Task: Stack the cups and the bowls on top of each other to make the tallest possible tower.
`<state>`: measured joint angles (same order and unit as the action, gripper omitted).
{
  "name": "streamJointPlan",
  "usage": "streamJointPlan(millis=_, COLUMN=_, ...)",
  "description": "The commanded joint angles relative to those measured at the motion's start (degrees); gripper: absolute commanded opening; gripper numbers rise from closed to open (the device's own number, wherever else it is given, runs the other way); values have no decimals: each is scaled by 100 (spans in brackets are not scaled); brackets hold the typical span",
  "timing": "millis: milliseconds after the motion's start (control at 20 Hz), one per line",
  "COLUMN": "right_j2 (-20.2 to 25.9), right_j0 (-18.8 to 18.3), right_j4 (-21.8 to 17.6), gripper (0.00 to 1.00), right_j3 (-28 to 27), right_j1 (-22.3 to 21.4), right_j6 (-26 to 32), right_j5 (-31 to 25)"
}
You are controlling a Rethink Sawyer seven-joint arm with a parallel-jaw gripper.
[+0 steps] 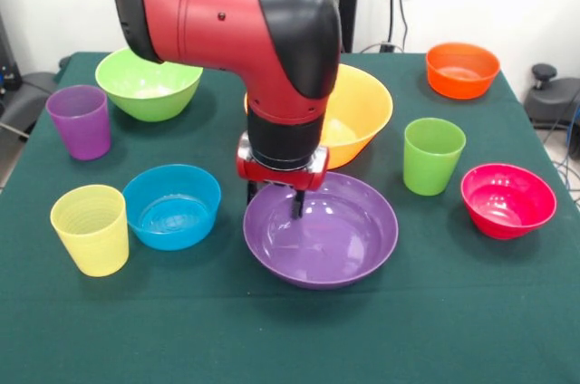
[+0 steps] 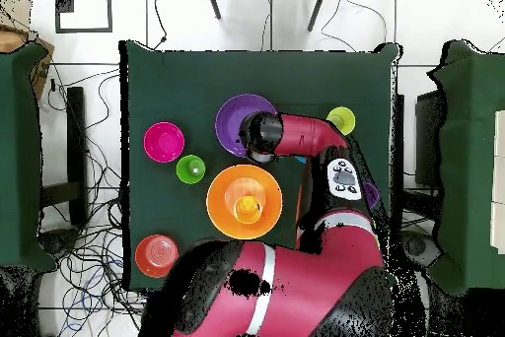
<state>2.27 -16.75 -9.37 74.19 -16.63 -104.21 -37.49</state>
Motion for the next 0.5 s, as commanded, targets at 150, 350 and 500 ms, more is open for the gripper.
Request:
streamJointPlan(millis=150, right_j2=1122, right_j0=-252, right_j4=-118, gripper=100, right_j3=376, right_j1=462, right_j6=506, right_j5=318)
streamJointPlan(millis=350, right_j2=1170, right_j0=-288, right_j4=-165, gripper=100, right_j3=368, right_j1=445, right_j6=460, right_j5=251)
streamJointPlan(millis=500, right_j2=1120, right_j0=-232, right_j4=-228, gripper=100, right_j3=282, right_j1=443, right_j6=464, right_j5=120)
